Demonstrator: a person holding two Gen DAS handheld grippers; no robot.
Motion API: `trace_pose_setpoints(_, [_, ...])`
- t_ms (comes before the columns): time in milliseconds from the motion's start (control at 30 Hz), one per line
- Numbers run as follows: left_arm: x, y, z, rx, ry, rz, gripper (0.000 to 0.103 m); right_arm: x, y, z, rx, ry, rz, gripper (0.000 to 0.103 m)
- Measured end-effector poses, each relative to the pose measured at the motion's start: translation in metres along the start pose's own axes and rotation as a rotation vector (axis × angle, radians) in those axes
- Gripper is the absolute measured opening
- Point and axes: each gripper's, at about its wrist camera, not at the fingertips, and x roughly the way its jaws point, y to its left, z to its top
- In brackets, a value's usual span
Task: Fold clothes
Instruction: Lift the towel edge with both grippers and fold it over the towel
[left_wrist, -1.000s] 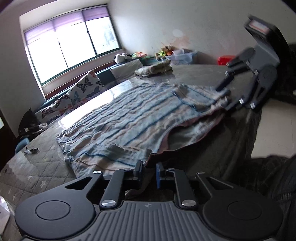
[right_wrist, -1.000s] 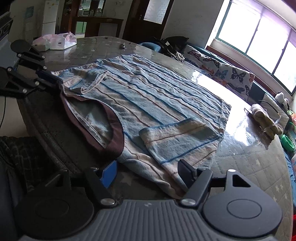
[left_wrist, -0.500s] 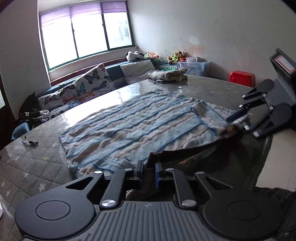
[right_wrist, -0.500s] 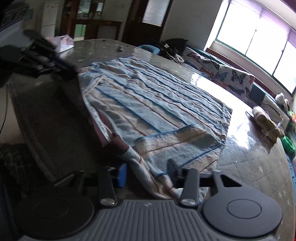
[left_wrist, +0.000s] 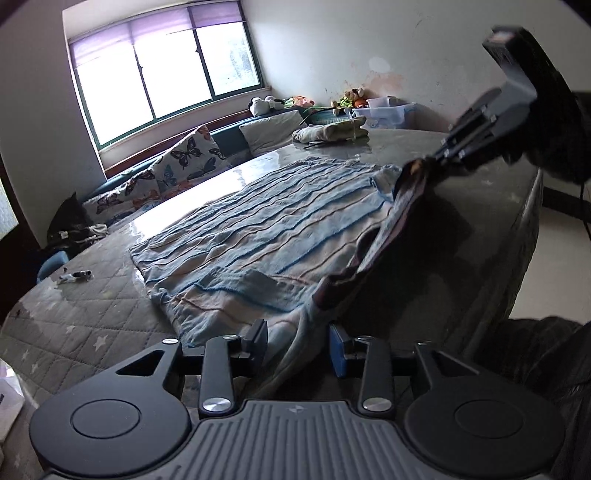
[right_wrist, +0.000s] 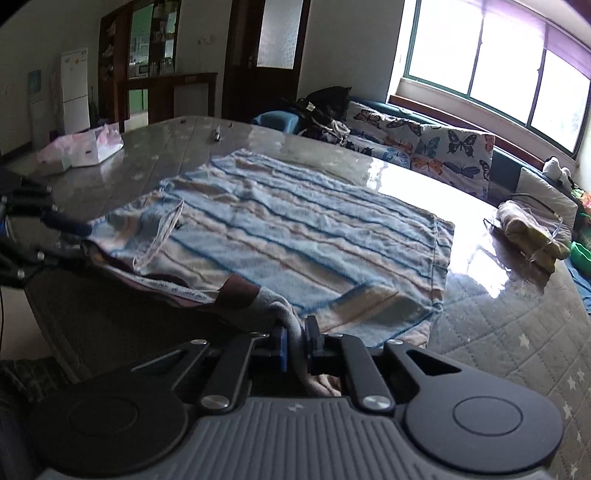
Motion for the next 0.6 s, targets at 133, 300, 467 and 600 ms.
trace_pose_setpoints(133, [0.001,-0.004,-0.006,0.047,0.002,0.021,0.044,-0.002,0.000,0.006,0.004,-0.020,-0.007,0.008])
trace_pose_setpoints(300, [0.007,-0.002,-0.010,0.081,0.017,0.021,0.022,-0.004,-0.001,0.010,0.011,-0.041,-0.013,0.007])
trace_pose_setpoints(467, [0.005,0.002,-0.012,0.089,0.002,0.015,0.009,-0.004,-0.001,0.007,0.026,-0.051,-0.019,0.006])
trace_pose_setpoints(600, [-0.006,0.006,-0.009,0.076,-0.020,0.009,0.006,-0.010,-0.001,0.003,0.036,-0.066,-0.011,0.005])
